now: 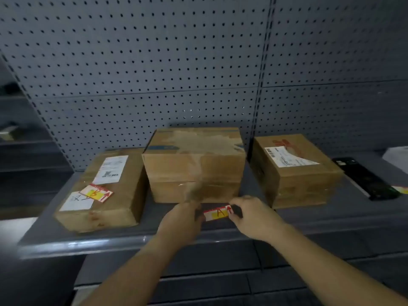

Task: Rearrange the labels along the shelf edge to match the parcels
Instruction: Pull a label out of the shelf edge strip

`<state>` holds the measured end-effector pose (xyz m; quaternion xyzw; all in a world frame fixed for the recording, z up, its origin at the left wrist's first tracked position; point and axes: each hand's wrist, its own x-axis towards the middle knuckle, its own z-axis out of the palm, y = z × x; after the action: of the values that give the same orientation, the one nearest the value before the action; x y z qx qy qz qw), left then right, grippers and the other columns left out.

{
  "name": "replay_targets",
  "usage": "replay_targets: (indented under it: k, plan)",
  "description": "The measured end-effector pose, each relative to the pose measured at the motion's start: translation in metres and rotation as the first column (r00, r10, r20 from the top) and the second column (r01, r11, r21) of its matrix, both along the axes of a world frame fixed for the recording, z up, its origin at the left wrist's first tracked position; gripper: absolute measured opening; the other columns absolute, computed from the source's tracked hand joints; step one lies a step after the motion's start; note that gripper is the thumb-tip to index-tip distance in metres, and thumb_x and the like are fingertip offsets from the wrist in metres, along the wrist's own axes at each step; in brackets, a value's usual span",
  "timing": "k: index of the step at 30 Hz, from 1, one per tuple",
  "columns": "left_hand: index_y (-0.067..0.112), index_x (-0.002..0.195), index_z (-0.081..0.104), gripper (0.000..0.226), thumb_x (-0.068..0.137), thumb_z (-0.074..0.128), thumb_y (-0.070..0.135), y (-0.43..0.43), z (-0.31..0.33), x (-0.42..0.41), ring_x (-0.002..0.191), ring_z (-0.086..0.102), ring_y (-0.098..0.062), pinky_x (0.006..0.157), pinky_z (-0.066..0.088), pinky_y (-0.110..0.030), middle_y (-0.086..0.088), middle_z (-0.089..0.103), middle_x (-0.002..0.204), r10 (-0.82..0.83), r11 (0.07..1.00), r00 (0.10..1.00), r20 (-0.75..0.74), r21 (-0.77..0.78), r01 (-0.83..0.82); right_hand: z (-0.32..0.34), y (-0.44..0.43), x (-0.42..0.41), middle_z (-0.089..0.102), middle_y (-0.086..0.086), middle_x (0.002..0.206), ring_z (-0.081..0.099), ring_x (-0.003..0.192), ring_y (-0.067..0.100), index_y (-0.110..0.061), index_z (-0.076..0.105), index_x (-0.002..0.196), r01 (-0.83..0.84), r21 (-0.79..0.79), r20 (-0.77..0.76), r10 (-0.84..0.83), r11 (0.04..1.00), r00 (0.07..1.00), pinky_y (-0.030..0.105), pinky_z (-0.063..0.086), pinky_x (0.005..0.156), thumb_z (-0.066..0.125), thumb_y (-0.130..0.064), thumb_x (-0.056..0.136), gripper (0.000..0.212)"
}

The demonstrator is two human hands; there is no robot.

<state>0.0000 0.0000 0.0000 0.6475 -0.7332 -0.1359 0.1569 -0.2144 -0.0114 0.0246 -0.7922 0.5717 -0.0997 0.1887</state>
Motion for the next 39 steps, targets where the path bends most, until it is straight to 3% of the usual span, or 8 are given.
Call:
replay_targets:
  k: [5,10,16,23,28,34,39]
  plan:
    - [0.029,0.108,0.062,0.025,0.088,0.059,0.043,-0.015,-0.007,-0.011,0.095,0.060,-0.022,0.079,0.053,-0.042,0.003,0.066,0.104,0.057,0.998,0.997,0.045,0.019,-0.058,-0.017,-0.023,-0.005,0.061,0.002,0.115,0.061,0.102,0.023,-0.025,0.062,0.124,-0.066,-0.017,-0.031,0.065,0.998,0.997,0.039,0.055,0.081,0.055,-0.037,0.096,0.031]
    - [0.032,0.110,0.061,0.031,0.083,0.063,0.049,-0.027,-0.012,-0.018,0.110,0.050,-0.022,0.085,0.049,-0.047,0.006,0.052,0.114,0.021,0.998,0.985,0.172,0.052,-0.030,-0.028,-0.034,-0.005,0.057,0.001,0.107,0.058,0.096,0.024,-0.024,0.065,0.119,-0.077,-0.051,-0.068,0.073,0.996,0.995,0.036,0.052,0.076,0.054,-0.037,0.096,0.029]
    - [0.030,0.103,0.058,0.027,0.081,0.070,0.041,-0.034,-0.010,-0.021,0.110,0.047,-0.022,0.089,0.045,-0.049,0.005,0.047,0.110,0.029,0.989,0.992,0.123,0.139,-0.046,-0.033,-0.036,-0.004,0.057,0.002,0.112,0.059,0.098,0.024,-0.026,0.061,0.119,-0.070,-0.032,-0.038,0.069,0.997,0.997,0.035,0.051,0.078,0.053,-0.037,0.096,0.028]
    - [0.030,0.113,0.055,0.035,0.083,0.070,0.039,-0.042,-0.009,-0.020,0.120,0.037,-0.022,0.097,0.039,-0.045,0.005,0.041,0.119,0.014,0.965,0.995,0.098,0.260,-0.039,-0.032,-0.034,0.001,0.057,-0.003,0.099,0.057,0.082,0.018,-0.027,0.045,0.102,-0.016,0.103,-0.035,0.019,0.995,0.999,0.031,0.042,0.060,0.057,-0.034,0.093,0.016]
    - [0.026,0.114,0.054,0.031,0.087,0.066,0.036,-0.042,-0.009,-0.022,0.120,0.035,-0.025,0.100,0.039,-0.046,0.001,0.036,0.123,-0.020,0.945,0.996,0.092,0.327,-0.011,-0.027,-0.034,0.004,0.059,-0.004,0.094,0.059,0.080,0.017,-0.027,0.043,0.104,0.011,0.181,-0.052,-0.001,0.983,0.999,0.036,0.047,0.061,0.058,-0.032,0.093,0.019]
    - [0.024,0.113,0.049,0.036,0.086,0.069,0.034,-0.037,-0.014,-0.017,0.113,0.038,-0.026,0.099,0.040,-0.046,0.000,0.036,0.121,0.004,0.966,1.000,-0.007,0.257,-0.002,-0.023,-0.036,0.005,0.059,-0.003,0.098,0.059,0.085,0.015,-0.025,0.043,0.106,0.021,0.258,-0.048,-0.008,0.966,0.999,0.040,0.055,0.079,0.061,-0.030,0.093,0.023]
    - [0.023,0.115,0.046,0.034,0.088,0.065,0.033,-0.038,-0.012,-0.017,0.114,0.037,-0.027,0.100,0.039,-0.047,-0.001,0.034,0.123,-0.037,0.962,0.999,0.017,0.273,0.031,-0.020,-0.039,0.003,0.059,0.000,0.105,0.059,0.093,0.016,-0.021,0.042,0.110,0.009,0.321,-0.047,0.006,0.947,0.999,0.040,0.054,0.086,0.060,-0.028,0.095,0.025]
